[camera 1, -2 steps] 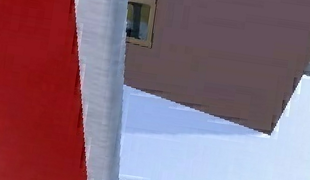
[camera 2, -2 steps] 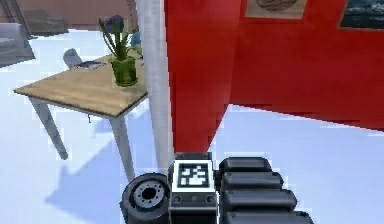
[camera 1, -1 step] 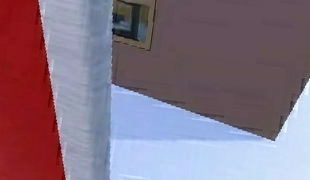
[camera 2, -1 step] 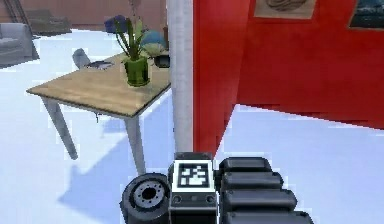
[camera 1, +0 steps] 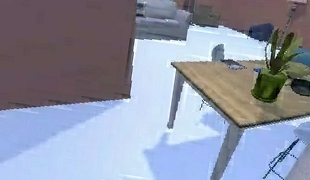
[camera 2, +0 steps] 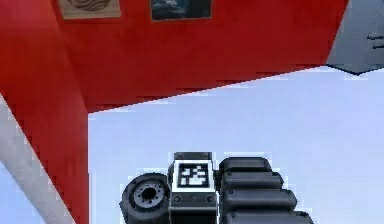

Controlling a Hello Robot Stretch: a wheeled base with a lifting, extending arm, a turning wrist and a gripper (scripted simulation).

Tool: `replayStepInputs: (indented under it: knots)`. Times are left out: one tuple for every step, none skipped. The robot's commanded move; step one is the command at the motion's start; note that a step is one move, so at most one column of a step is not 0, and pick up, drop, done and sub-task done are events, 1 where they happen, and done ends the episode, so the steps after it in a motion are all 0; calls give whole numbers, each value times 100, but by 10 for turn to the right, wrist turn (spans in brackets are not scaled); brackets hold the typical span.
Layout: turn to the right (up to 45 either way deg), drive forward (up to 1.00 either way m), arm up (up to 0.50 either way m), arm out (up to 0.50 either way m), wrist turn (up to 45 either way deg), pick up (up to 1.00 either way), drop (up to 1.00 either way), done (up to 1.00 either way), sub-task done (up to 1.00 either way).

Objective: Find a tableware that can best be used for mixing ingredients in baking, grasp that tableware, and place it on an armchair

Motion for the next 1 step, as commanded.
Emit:
replayStepInputs:
  knots:
    - [450, 0, 0, 0, 0, 0, 0, 0, 0]
